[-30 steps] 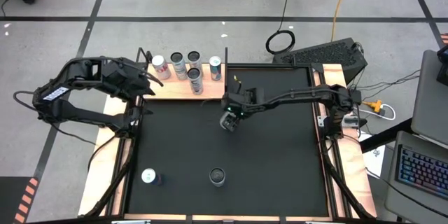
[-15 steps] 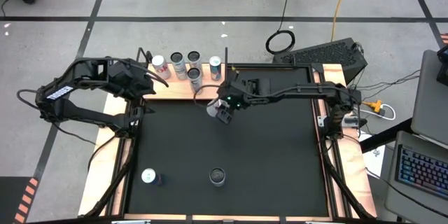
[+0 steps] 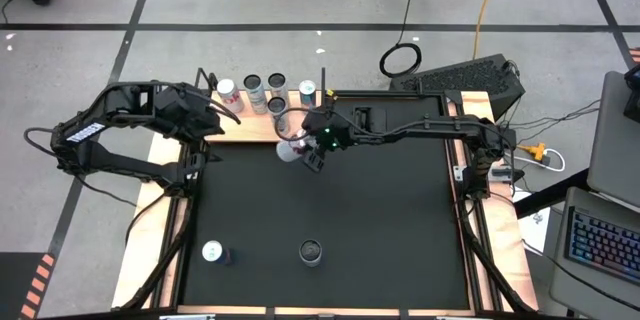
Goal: Place canned beverage on shelf
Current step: Put the red silver soda can on the shelf aligned with the red silver soda can
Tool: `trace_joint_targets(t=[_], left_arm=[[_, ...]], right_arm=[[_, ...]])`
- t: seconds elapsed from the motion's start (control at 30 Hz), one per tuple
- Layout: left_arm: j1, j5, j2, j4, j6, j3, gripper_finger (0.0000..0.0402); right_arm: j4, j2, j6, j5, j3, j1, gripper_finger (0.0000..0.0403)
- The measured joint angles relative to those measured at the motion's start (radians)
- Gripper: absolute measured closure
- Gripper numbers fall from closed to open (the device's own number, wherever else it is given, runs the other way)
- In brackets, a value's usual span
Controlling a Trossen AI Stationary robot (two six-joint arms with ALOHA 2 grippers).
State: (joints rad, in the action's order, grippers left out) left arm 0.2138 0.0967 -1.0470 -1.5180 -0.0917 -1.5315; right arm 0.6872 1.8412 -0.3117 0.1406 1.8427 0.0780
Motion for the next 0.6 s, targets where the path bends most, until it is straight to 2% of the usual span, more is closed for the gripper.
trace_joint_targets(t=[0.23,0.6], left_arm=[[0.0,0.002,0.001,0.149,0.004,0.037,0.0056],[0.0,0.003,-0.002,0.073,-0.033,0.04,0.0056]], right_arm=[[-0.011,0.0,0.04,-0.04,0.0,-0.001,0.0142],[0.019,0.0,0.044,-0.037,0.0,-0.001,0.0142]])
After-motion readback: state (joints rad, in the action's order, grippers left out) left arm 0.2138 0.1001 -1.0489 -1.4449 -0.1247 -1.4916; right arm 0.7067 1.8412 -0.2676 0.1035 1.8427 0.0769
